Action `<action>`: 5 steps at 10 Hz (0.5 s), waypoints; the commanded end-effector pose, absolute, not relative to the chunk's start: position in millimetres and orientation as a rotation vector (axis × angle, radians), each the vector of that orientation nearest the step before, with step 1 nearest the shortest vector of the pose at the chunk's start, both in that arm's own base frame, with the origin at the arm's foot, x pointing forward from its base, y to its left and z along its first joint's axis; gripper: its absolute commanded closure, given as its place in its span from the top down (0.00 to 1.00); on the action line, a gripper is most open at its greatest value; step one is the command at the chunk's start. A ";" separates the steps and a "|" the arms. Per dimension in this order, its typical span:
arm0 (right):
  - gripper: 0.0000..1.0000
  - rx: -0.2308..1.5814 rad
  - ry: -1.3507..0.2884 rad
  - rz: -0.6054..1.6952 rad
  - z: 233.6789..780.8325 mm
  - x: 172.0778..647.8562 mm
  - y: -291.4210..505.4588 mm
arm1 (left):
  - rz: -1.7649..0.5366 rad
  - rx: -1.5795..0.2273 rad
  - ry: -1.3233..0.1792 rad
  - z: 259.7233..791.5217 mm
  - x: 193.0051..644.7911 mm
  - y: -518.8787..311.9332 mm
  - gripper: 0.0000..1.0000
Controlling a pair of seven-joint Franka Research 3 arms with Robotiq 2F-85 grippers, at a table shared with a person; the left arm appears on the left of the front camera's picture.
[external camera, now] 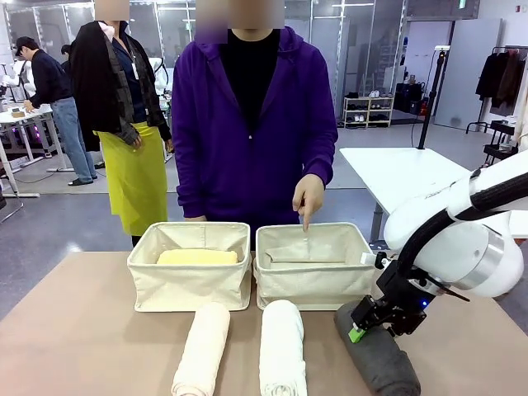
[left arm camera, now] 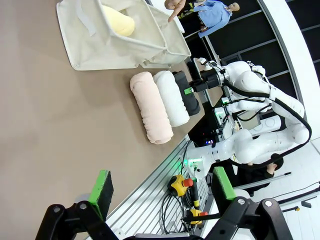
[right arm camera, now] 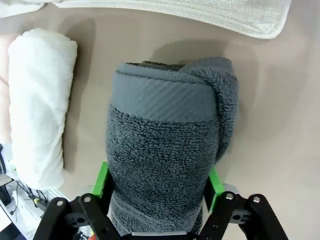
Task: Divide the towels into two baskets.
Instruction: Pick up one hotel-folded towel from the bottom of the table and place it in the Fabric basket indicated by the person.
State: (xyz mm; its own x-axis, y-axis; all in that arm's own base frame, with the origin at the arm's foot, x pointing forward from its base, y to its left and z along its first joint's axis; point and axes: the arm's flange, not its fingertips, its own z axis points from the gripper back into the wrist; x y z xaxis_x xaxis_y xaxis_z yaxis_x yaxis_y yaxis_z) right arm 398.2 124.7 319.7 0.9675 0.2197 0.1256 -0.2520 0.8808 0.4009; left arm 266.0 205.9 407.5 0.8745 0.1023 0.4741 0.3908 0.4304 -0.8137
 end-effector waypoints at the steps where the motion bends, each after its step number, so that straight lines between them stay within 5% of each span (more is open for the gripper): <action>1: 0.70 0.387 -0.079 0.226 314.6 389.2 128.3 | -0.197 -1.125 -0.502 409.6 262.8 205.0 1.00; 5: 0.30 0.384 -0.064 0.239 320.4 386.7 130.4 | -0.197 -1.125 -0.502 409.6 262.8 205.0 1.00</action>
State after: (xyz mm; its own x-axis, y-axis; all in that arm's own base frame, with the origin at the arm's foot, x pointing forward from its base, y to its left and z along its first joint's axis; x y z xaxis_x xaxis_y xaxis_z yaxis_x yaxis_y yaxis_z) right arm 399.6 125.2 322.2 0.9647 0.2275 0.1330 -0.2619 0.8828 0.3900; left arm 266.0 205.9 407.5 0.8745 0.1023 0.4741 0.3908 0.4304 -0.8137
